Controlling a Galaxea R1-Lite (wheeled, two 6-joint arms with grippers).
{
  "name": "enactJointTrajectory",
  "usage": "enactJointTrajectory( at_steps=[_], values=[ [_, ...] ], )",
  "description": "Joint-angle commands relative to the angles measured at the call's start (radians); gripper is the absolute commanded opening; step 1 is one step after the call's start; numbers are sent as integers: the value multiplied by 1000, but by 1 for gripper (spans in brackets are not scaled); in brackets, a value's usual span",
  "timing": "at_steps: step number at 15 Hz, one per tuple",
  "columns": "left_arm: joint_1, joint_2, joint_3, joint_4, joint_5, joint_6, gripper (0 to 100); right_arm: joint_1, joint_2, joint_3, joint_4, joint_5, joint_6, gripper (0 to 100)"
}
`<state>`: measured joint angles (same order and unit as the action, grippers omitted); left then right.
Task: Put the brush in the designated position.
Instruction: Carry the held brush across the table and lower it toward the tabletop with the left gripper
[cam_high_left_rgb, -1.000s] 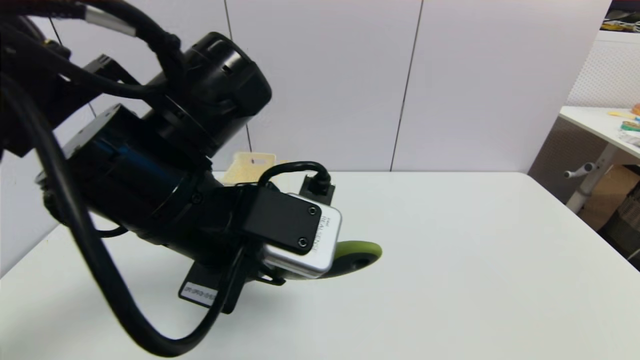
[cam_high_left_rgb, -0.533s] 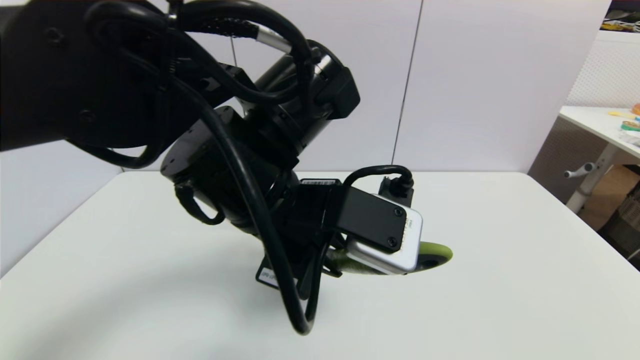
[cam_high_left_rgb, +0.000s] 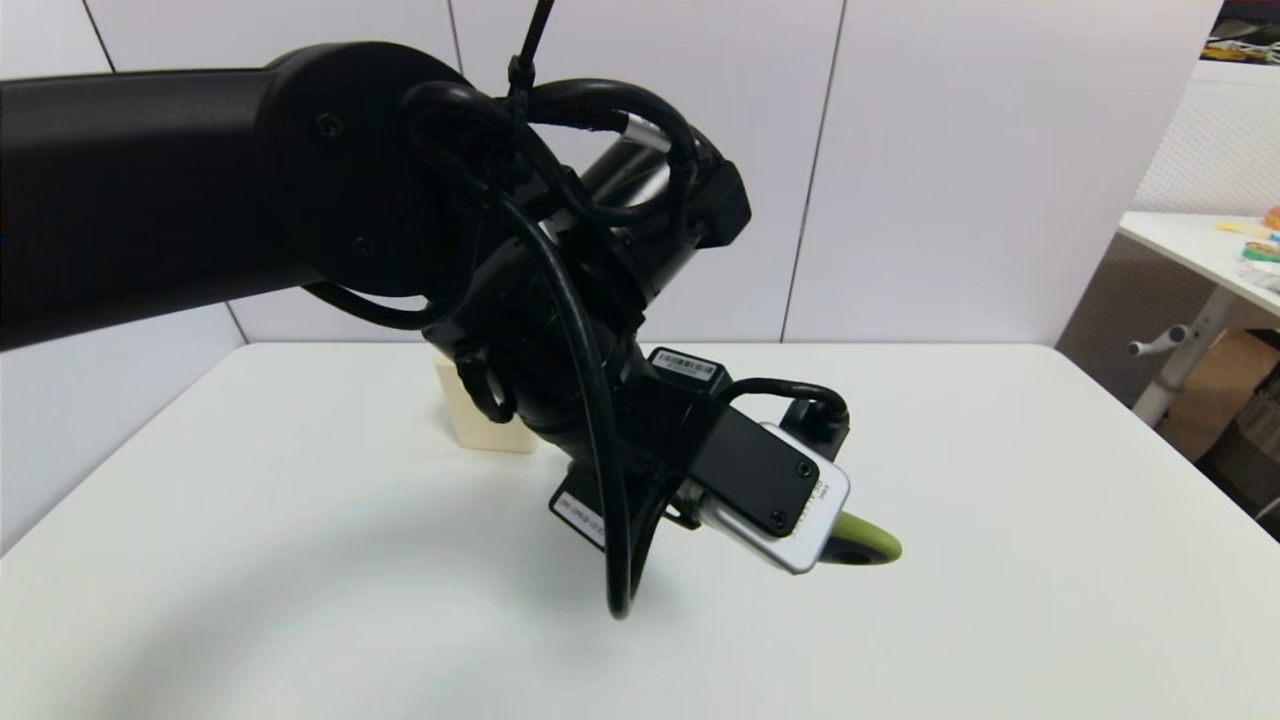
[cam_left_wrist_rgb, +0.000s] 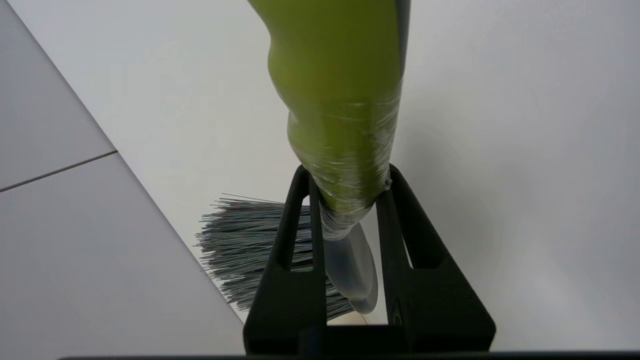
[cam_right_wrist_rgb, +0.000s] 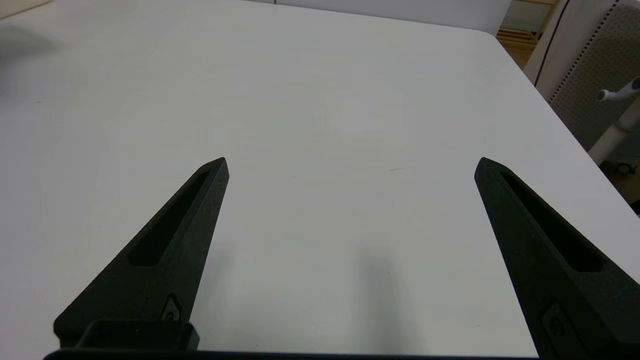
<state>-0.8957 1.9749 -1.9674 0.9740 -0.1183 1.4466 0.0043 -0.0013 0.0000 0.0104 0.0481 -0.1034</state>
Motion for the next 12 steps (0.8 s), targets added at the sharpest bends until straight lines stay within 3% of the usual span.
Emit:
enactJointTrajectory(
  at_steps=[1,4,7,12],
  values=[
    [37,4,-1,9,-54,81,0,0,-2,2,0,1,-1,100],
    [80,-1,-4,60,-84,252,0,0,1,2,0,1,-1,100],
    [97,-10,-4,133,-83,265,0,0,1,2,0,1,-1,100],
    [92,-18,-11,129,-75,11,0,0,-2,2,0,1,-1,100]
  ],
)
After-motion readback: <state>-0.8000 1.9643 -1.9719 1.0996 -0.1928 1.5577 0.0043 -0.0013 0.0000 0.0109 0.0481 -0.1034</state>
